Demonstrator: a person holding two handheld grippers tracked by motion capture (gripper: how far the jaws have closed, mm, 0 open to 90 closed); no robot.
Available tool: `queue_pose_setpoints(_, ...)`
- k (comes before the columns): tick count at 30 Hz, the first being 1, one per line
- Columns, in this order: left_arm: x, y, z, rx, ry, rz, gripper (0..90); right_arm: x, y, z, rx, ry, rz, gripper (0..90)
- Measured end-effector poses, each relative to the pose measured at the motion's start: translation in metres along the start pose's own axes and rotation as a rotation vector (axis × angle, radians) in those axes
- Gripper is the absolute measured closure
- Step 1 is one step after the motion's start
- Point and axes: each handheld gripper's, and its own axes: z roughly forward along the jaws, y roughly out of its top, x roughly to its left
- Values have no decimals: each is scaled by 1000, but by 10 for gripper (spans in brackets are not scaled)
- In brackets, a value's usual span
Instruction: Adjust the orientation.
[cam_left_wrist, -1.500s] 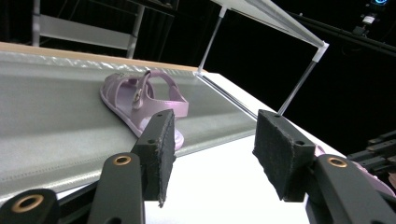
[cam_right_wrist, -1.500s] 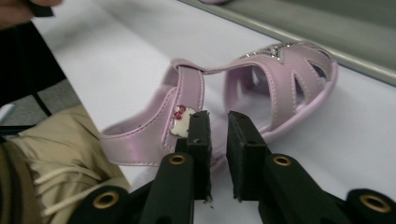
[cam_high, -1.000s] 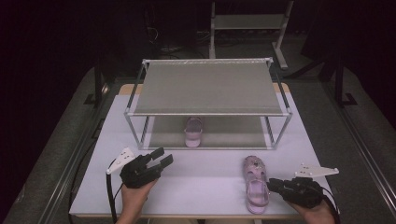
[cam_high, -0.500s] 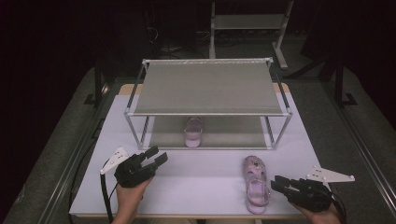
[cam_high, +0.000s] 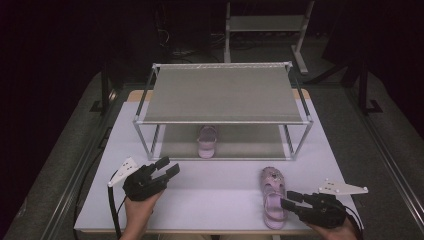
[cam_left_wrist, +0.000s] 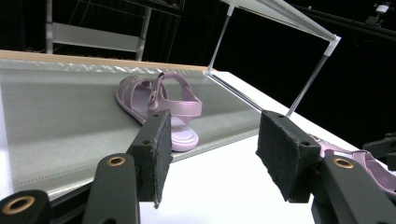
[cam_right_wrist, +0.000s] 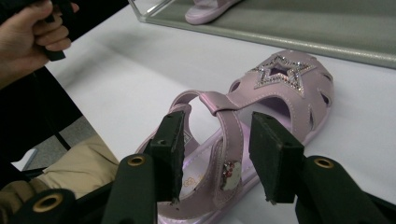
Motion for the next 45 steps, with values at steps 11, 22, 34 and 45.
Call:
queue_pose_setpoints(11,-1,-1,1,9,-2,2,439,6,0,8,68,-69,14,646)
queue_pose_setpoints(22,0,-1,-1,6,1,-1,438,6,1,10,87,-105,27,750)
queue_pose_setpoints(34,1,-1,-1,7,3,6,419,-2,3,1,42,-109,104,793)
queue_pose_setpoints(45,7,0,-5,3,27,0,363,-11,4,-6,-45,-22,218,824)
